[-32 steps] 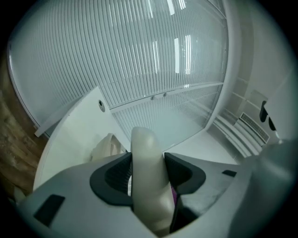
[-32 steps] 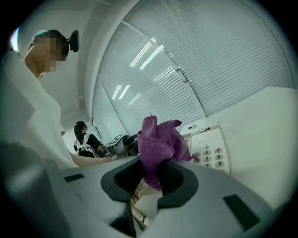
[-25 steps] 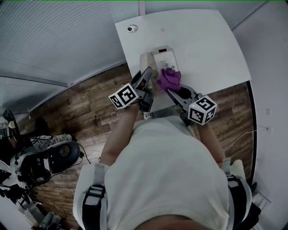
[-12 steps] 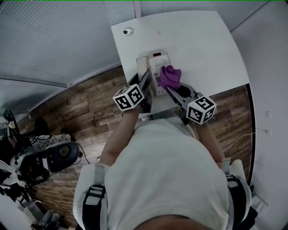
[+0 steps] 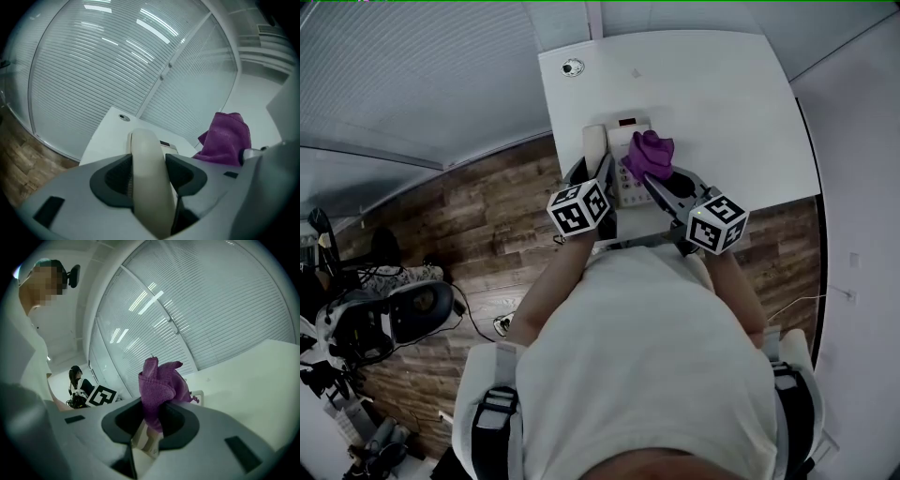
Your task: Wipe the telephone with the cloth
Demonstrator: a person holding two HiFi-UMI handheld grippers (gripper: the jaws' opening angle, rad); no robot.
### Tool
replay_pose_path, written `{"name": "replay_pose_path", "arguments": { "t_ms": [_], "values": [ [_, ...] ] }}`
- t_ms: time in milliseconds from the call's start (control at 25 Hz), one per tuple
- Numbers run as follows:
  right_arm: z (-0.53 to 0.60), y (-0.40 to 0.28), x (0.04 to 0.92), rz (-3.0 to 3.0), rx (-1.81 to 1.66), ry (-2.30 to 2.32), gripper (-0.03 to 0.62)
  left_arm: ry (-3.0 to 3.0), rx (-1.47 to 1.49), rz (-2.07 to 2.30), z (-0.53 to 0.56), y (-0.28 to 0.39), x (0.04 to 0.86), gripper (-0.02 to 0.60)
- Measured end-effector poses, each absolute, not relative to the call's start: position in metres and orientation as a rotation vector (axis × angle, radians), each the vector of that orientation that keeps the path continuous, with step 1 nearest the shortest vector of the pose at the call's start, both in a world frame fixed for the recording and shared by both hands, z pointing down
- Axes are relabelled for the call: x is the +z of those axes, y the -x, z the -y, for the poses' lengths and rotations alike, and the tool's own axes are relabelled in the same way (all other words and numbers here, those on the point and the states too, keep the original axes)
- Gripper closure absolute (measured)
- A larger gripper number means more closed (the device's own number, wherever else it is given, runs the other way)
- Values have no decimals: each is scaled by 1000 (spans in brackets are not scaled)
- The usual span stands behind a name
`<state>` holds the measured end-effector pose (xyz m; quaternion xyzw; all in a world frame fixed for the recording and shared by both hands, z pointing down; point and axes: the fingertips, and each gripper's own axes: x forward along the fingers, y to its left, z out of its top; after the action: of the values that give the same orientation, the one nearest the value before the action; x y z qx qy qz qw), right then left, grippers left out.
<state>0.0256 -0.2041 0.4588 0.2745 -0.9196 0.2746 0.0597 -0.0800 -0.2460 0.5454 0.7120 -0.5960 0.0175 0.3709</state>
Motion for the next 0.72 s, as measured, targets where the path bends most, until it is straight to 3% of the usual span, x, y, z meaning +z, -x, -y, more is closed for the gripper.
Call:
{"name": "replay_pose_path", "arguments": {
  "t_ms": [720],
  "values": [
    [242,-17,467,2824,832,-570,497,-1684,-96,1664,259,92,547,356]
  ]
}}
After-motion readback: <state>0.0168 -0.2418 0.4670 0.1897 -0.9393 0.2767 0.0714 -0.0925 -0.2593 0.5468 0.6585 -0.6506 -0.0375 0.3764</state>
